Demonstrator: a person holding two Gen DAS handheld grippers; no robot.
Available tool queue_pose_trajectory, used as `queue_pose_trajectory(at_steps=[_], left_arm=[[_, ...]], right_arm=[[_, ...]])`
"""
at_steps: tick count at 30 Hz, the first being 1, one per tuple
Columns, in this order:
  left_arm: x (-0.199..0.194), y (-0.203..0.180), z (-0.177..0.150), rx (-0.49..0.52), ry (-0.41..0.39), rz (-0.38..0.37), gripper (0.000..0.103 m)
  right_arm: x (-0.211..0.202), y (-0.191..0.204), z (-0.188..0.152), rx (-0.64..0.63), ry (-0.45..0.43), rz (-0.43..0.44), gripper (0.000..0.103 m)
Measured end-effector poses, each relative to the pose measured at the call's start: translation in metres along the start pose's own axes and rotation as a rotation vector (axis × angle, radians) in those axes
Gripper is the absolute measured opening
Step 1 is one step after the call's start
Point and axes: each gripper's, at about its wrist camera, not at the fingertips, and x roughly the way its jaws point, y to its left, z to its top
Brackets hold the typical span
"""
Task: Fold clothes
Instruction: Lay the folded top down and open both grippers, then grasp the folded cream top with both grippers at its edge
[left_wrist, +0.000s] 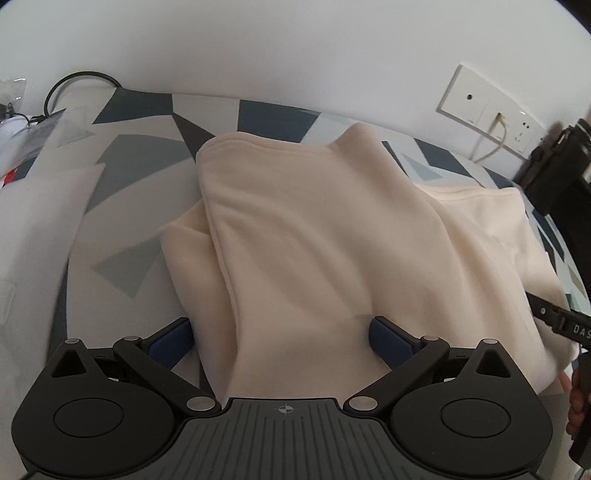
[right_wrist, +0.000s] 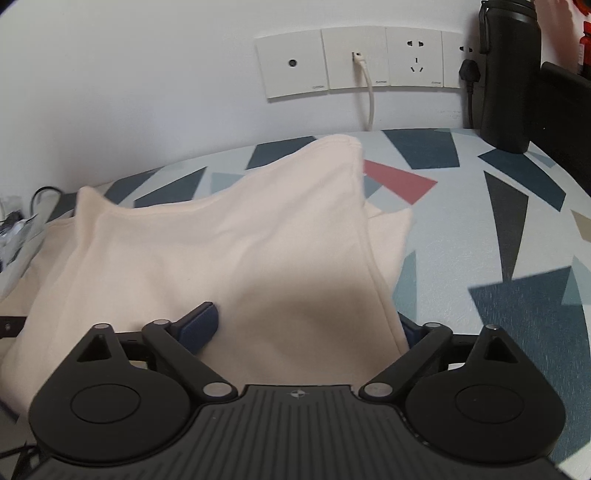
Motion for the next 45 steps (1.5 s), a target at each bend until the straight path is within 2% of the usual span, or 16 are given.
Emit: queue_pose_trajectory(at_steps=[9,13,18,21,23,27,28,29,31,34,36,39,40,41,44,45], left_arm=[[-0.027,-0.004,-0.031,0.003,0.059,-0.048,0.097],[-0.043,-0.007,-0.052,-0.013,0.102,-0.067,0.1],[-0.052,0.017,-0.058,-0.119,0.079,-0.126,0.102],[-0.05,0.033,-0.048,-0.183,0.059,-0.098,0.102],[-0.048,0.037,-0.041,-0.185,0.051,-0.059,0.102],[-0.042,0.023,-0.035,-0.046,0.069,0.012,0.101],[-0.041,0.017,-0.035,0.0,0.076,0.031,0.097],[-0.041,0.016,-0.036,0.011,0.075,0.032,0.093],[-0.044,0.02,-0.035,-0.021,0.073,0.02,0.086],[-0.046,0.023,-0.032,-0.037,0.091,-0.008,0.078],[-0.044,0.022,-0.031,-0.032,0.1,-0.02,0.081],[-0.038,0.017,-0.03,-0.03,0.109,-0.043,0.102],[-0.036,0.013,-0.03,-0.01,0.106,-0.034,0.101],[-0.036,0.012,-0.03,0.004,0.104,-0.027,0.102],[-0.037,0.015,-0.029,0.016,0.1,-0.027,0.096],[-0.04,0.018,-0.029,0.009,0.098,-0.025,0.088]], right_arm=[[-0.028,0.001,-0.021,-0.009,0.052,0.019,0.092],[-0.042,0.001,-0.031,-0.017,0.092,0.052,0.093],[-0.05,-0.017,-0.03,0.026,0.121,0.107,0.098],[-0.049,-0.03,-0.024,0.106,0.092,0.046,0.098],[-0.047,-0.035,-0.019,0.142,0.072,0.01,0.098],[-0.038,-0.033,-0.014,0.116,0.096,0.0,0.095],[-0.037,-0.032,-0.014,0.106,0.097,-0.003,0.088],[-0.038,-0.032,-0.013,0.105,0.093,0.006,0.074],[-0.04,-0.031,-0.013,0.103,0.088,0.046,0.052],[-0.042,-0.026,-0.015,0.091,0.089,0.047,0.047],[-0.041,-0.025,-0.016,0.104,0.093,0.056,0.048],[-0.038,-0.025,-0.016,0.145,0.099,0.083,0.065],[-0.037,-0.024,-0.016,0.146,0.101,0.087,0.076],[-0.036,-0.017,-0.016,0.106,0.105,0.075,0.081],[-0.034,-0.008,-0.016,0.049,0.109,0.052,0.082],[-0.035,-0.01,-0.016,0.065,0.105,0.05,0.081]])
